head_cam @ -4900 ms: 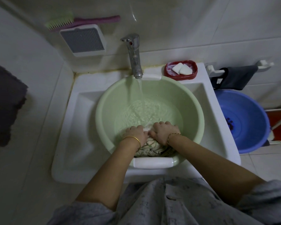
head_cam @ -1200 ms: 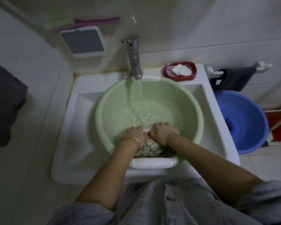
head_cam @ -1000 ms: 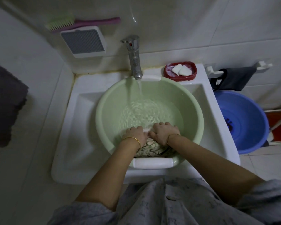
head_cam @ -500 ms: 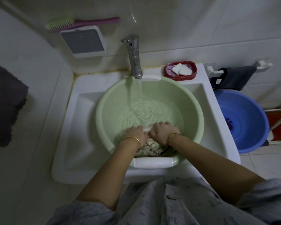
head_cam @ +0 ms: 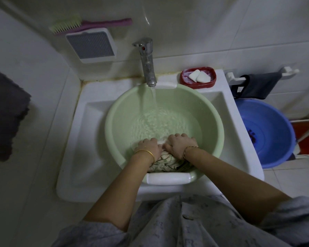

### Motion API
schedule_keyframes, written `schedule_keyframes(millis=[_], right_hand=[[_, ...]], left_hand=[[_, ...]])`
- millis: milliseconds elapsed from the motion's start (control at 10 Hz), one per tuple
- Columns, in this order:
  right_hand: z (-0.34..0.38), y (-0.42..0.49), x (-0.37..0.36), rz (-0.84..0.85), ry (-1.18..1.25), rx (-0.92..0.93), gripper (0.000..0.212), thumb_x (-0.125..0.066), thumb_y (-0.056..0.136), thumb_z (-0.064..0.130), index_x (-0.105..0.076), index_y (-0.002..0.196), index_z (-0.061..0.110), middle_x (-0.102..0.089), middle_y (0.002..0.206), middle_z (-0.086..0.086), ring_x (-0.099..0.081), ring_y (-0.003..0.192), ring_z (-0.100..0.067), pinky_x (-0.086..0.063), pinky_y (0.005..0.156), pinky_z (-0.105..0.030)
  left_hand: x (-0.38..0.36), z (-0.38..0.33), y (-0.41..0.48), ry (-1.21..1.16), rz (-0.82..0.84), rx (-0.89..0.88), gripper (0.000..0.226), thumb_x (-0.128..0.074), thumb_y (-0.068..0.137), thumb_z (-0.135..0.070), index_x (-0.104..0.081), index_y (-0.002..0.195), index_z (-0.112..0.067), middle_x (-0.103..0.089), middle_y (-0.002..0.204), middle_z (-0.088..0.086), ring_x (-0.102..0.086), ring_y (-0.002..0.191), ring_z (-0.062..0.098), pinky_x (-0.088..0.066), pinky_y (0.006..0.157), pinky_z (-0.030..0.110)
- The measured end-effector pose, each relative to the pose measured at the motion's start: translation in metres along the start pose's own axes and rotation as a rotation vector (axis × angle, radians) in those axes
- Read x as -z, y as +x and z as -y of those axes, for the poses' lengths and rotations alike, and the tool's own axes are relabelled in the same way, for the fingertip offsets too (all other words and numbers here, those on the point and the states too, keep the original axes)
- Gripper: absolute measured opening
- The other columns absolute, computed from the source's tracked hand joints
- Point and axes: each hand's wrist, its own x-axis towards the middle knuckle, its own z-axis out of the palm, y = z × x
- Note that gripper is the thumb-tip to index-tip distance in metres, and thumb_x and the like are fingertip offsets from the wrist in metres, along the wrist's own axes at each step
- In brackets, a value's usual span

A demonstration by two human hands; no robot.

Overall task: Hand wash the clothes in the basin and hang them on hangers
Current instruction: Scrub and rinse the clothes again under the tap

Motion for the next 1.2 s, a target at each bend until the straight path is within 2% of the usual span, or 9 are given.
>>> schedule_keyframes(millis=[1200], right_hand=[[0.0000, -0.0013, 0.0015, 0.010, -0.001, 0.000, 0.049, -0.029, 0.096, 0.049, -0.047, 0.127, 0.014, -0.048, 0.135, -0.009, -0.041, 0.125, -0.028, -0.034, 0.095, -0.046]], left_hand=[[-0.0019, 0.0006, 0.0013, -0.003, -0.013, -0.002, 0.046, -0.032, 0.100, -0.038, -0.042, 0.131, -0.005, -0.044, 0.135, 0.023, -0.041, 0.126, 0.037, -0.032, 0.103, 0.038]])
